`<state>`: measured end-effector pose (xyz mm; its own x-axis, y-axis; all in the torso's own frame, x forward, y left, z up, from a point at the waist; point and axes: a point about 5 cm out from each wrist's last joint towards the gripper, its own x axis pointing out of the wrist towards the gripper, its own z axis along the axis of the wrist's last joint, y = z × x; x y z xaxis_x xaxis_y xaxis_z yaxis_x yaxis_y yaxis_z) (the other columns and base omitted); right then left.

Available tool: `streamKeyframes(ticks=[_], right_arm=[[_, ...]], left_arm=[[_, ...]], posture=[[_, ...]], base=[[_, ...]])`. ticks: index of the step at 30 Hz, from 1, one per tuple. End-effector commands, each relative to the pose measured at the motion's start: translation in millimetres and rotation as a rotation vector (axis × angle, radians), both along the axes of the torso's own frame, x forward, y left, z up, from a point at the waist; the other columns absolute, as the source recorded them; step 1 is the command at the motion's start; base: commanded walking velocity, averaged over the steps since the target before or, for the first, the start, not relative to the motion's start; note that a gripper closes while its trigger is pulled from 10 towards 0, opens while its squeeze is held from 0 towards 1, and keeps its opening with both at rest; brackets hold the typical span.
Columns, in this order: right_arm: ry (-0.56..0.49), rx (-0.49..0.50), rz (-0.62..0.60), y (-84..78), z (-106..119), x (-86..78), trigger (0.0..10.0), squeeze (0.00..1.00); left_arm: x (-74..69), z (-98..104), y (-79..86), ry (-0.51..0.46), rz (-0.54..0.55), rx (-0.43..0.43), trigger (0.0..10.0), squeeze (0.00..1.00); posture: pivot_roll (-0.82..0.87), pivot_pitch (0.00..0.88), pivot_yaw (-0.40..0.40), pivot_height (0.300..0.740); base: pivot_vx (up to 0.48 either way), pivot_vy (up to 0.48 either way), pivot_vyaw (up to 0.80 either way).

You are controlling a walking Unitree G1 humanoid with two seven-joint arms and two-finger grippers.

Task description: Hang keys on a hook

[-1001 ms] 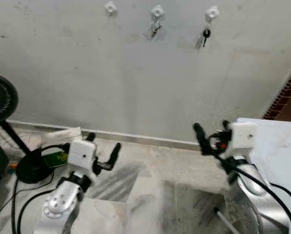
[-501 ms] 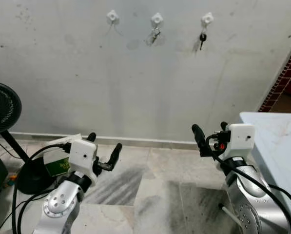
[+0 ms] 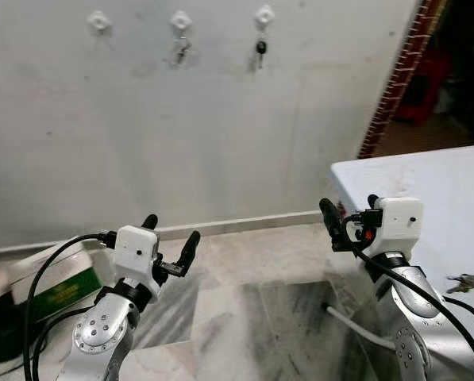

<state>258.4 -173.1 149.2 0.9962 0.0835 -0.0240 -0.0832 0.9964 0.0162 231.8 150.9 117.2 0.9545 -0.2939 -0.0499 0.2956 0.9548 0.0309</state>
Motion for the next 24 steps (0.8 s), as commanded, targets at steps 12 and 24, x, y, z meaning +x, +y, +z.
streamKeyframes(ticks=[12,24], right_arm=[[-0.007,0.005,0.011,2.7,0.9,2.8,10.0,0.0],[-0.008,0.009,0.01,2.8,0.6,2.7,10.0,0.0]], left_arm=[[1.7,-2.5,3.2,0.018,0.016,0.011,10.0,0.0],[2.5,-2.5,3.1,0.018,0.016,0.015,10.0,0.0]], posture=[[0.02,0.0,0.028,0.74],[0.02,0.0,0.028,0.74]], base=[[0.0,0.0,-0.13],[-0.223,-0.021,0.0]])
